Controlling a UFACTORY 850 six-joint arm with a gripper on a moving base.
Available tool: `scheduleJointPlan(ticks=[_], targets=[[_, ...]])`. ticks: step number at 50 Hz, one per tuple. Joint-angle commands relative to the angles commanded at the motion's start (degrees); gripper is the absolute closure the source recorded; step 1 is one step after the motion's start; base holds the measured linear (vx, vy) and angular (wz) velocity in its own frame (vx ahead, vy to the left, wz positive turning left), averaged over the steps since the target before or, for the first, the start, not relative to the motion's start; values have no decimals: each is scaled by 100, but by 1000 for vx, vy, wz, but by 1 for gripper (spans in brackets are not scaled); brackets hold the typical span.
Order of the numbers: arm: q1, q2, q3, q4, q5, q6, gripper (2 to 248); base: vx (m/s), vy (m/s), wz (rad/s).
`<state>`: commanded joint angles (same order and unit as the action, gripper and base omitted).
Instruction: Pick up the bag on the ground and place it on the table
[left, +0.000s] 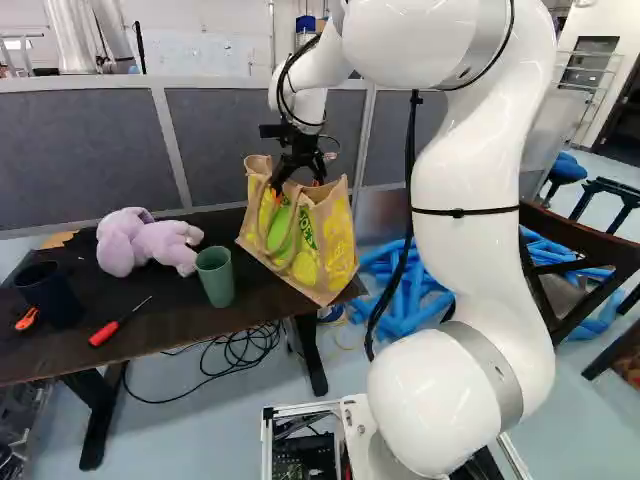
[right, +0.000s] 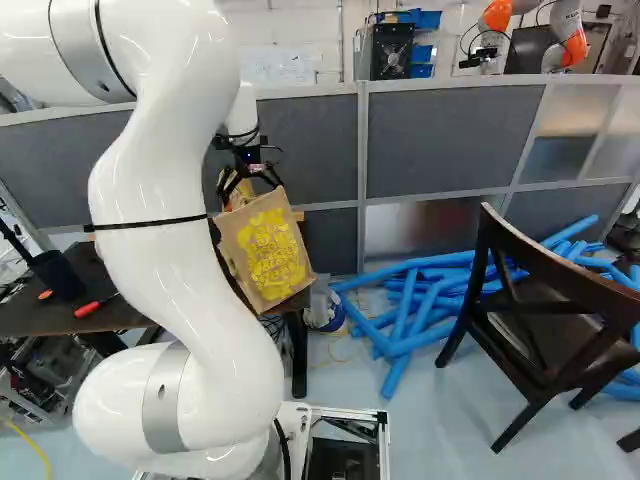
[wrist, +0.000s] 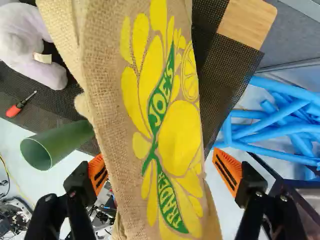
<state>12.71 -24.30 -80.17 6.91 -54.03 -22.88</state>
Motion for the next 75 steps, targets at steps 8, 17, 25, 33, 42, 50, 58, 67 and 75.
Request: scheduleJointPlan(ticks=[8, 17, 25, 33, 42, 50, 58, 67, 75], targets=[[0, 0, 0, -89, 0, 0, 3, 0, 0, 0], [0, 95, 16, -105, 0, 0, 3, 0, 0, 0], [0, 222, 35, -105, 0, 0, 3, 0, 0, 0], [0, 352, 51, -107, -38, 0, 3, 0, 0, 0], [0, 499, 66, -134, -182, 0, 3, 0, 0, 0], [0, 628, 75, -165, -309, 0, 3, 0, 0, 0], [0, 756, 80, -197, -426, 0, 3, 0, 0, 0], [0, 898, 81, -244, -556, 0, 3, 0, 0, 0], [0, 1022, 78, -299, -676, 0, 3, 0, 0, 0]])
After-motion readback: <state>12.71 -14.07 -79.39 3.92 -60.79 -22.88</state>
